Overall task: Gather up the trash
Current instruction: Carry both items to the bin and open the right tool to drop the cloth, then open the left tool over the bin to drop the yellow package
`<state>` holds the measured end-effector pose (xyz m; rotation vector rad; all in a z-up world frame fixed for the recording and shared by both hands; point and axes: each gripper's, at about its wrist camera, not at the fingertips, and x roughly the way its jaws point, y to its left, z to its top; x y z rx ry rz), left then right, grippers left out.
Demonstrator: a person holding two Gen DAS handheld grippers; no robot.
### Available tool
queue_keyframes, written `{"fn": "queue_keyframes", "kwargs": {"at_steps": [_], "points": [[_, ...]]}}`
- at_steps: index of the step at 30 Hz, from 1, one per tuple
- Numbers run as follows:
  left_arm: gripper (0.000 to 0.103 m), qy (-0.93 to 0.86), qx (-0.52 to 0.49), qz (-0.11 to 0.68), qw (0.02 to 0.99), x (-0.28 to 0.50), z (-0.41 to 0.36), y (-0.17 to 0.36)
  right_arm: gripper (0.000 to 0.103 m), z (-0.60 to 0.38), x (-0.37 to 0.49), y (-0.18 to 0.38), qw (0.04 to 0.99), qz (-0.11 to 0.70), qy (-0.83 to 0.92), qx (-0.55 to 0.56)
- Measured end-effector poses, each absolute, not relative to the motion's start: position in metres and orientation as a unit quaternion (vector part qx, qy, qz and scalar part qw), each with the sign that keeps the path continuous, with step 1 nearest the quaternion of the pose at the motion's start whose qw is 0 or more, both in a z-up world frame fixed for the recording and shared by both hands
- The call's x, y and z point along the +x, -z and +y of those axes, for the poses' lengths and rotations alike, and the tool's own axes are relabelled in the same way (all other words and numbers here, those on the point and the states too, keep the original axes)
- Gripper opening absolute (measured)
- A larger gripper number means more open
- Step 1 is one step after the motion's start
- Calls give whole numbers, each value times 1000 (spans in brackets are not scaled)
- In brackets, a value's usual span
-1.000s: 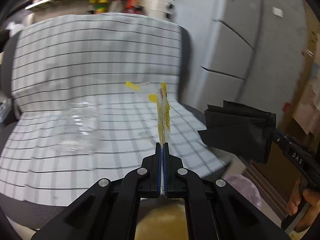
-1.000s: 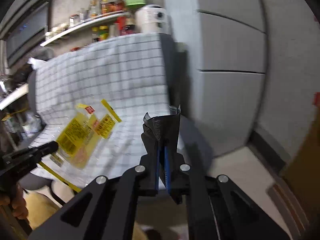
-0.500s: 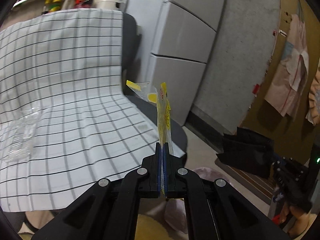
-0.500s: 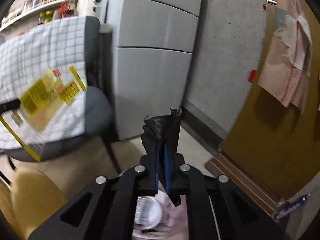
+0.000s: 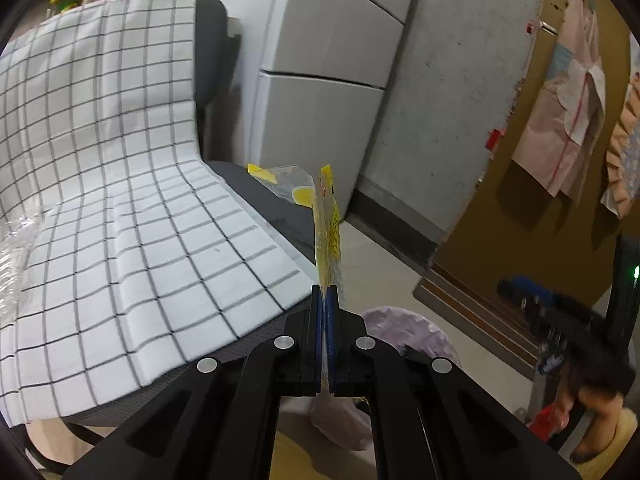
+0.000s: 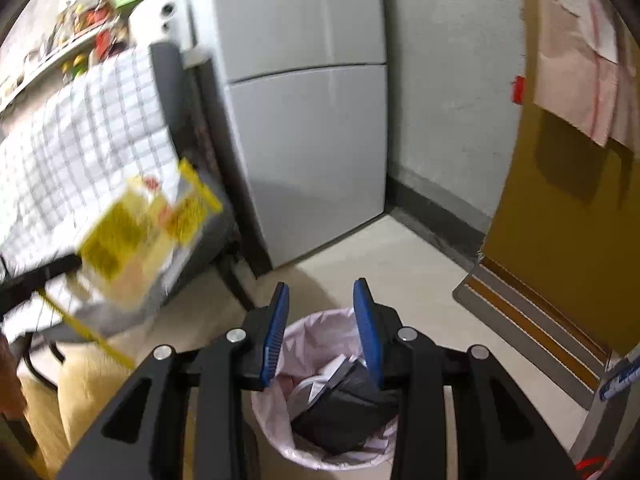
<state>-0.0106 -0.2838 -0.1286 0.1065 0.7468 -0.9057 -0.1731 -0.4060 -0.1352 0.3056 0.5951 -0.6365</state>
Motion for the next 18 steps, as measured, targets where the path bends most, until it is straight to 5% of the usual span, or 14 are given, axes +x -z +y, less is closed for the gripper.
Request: {"fn": "queue_keyframes", "kwargs": {"at_steps": [11, 18], "points": [[3, 493, 91, 366, 784, -41, -346, 159, 37, -425, -196, 115, 898, 235, 336, 157], [14, 493, 124, 395, 765, -38, -380, 192, 38, -433, -206, 116, 895, 234, 346, 159]]}}
